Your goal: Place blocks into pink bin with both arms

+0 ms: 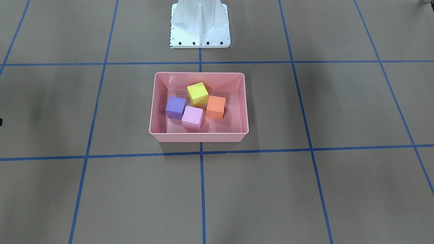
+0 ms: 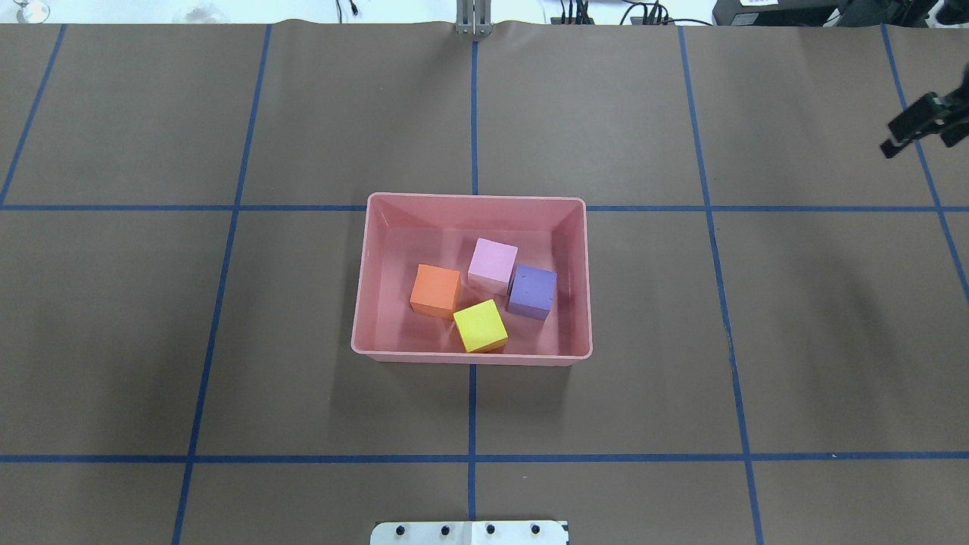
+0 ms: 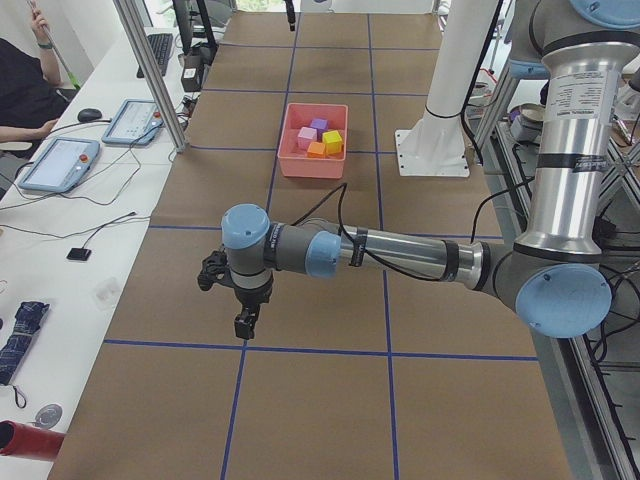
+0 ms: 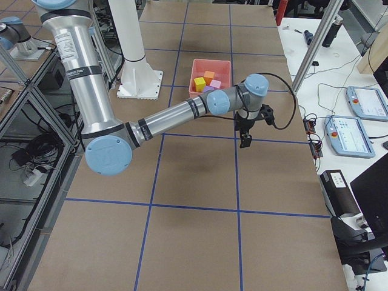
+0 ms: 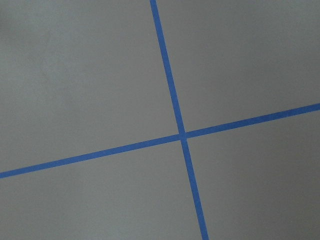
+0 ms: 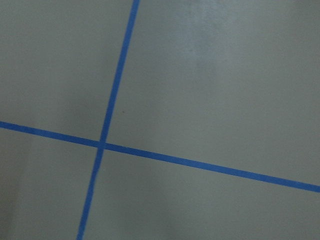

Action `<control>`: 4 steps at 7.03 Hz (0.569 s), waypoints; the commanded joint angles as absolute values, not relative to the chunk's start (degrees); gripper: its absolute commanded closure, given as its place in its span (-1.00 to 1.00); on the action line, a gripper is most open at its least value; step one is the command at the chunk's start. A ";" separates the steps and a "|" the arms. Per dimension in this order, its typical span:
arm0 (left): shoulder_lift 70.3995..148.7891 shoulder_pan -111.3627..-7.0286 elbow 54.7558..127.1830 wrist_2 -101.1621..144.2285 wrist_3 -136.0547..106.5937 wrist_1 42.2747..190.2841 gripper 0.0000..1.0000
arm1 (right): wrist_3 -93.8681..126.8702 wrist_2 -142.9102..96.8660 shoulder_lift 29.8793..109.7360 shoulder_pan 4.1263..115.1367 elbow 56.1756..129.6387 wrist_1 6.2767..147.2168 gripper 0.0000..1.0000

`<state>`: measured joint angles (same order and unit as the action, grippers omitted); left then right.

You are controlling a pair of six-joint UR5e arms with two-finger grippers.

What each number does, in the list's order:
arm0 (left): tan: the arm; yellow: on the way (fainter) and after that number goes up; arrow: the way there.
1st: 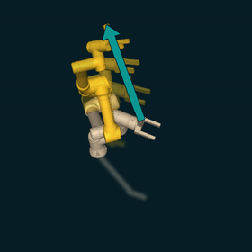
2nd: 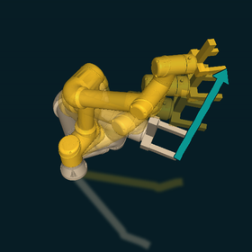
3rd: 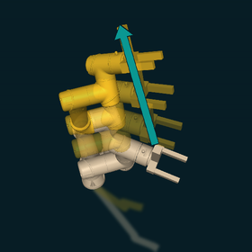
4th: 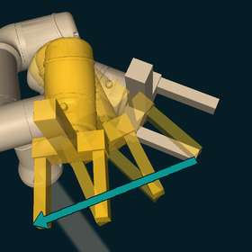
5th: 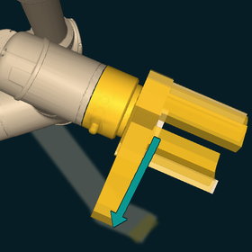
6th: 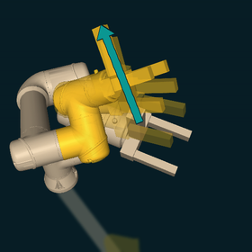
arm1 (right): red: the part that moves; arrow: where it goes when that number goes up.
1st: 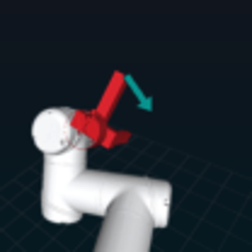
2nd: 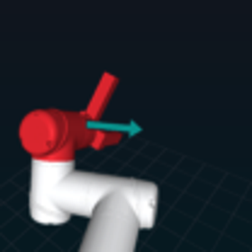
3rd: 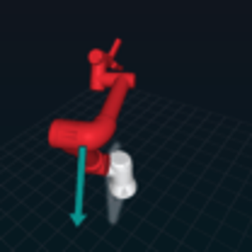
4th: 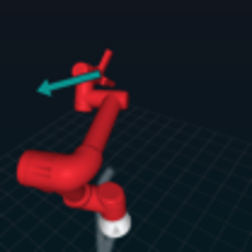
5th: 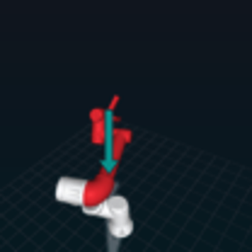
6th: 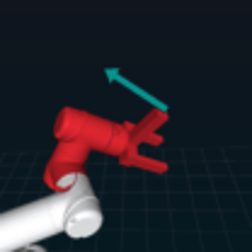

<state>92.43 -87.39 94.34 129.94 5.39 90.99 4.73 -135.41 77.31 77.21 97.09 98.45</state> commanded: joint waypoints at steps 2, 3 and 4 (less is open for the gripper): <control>90.44 -87.63 94.48 131.30 5.71 91.49 -1.00 | -3.08 -136.14 81.83 83.76 90.21 98.26 -1.00; 90.35 -87.63 94.48 131.57 5.71 91.58 -1.00 | -2.99 -136.14 81.22 85.06 89.39 96.26 -1.00; 90.35 -87.63 94.57 131.57 5.71 91.58 -1.00 | -3.68 -136.32 82.78 87.17 89.04 93.46 -1.00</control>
<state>90.49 -87.62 94.48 131.41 5.71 91.49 -3.07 -136.20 81.74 84.88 90.07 96.37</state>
